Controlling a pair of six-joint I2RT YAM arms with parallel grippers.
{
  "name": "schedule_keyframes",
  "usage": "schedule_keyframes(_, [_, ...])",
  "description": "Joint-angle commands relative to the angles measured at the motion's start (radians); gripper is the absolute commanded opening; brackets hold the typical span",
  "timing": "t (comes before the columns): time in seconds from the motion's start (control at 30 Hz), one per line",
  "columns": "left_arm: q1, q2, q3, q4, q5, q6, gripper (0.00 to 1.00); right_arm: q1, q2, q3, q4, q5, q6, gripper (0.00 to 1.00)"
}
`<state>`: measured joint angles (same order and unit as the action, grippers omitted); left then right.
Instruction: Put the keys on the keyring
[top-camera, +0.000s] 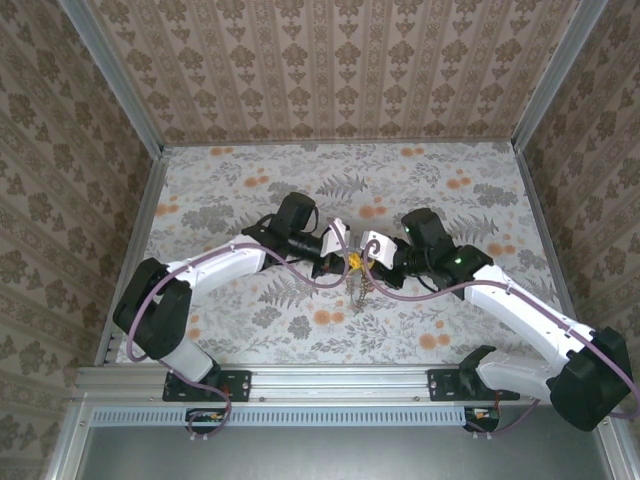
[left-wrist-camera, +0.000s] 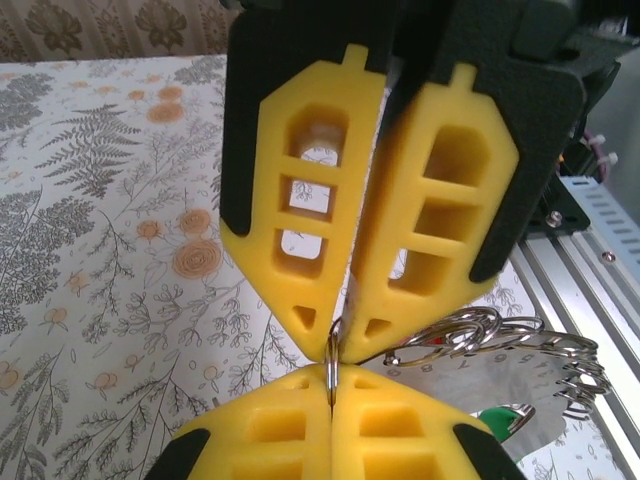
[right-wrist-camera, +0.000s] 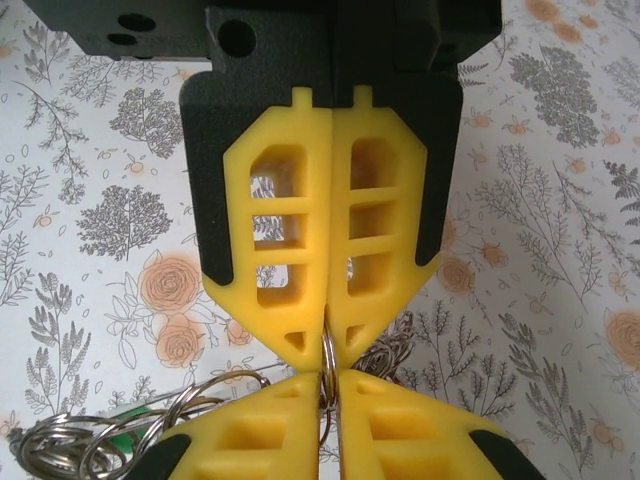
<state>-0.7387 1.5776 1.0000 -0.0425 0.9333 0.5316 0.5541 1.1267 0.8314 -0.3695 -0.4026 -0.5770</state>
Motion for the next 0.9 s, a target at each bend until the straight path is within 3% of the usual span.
schedule_keyframes(0.0, [0.01,-0.027,-0.033,0.163,0.088,-0.085,0.0,-0.011,-0.013,-0.047,0.08,-0.033,0.001,0.16])
schedule_keyframes(0.4, [0.017,-0.03,-0.049,0.227,0.166,-0.125,0.0,-0.061,-0.023,-0.106,0.183,-0.109,0.034,0.14])
schedule_keyframes(0.57, [0.018,-0.025,-0.048,0.209,0.142,-0.12,0.0,-0.063,-0.037,-0.092,0.188,-0.14,0.048,0.05])
schedule_keyframes(0.67, [0.016,-0.024,-0.042,0.155,0.095,-0.09,0.08,-0.062,-0.038,-0.059,0.138,-0.125,0.04,0.03])
schedule_keyframes(0.87, [0.009,-0.011,0.025,-0.043,0.015,0.037,0.11,-0.035,-0.008,0.033,-0.005,-0.062,-0.005,0.01])
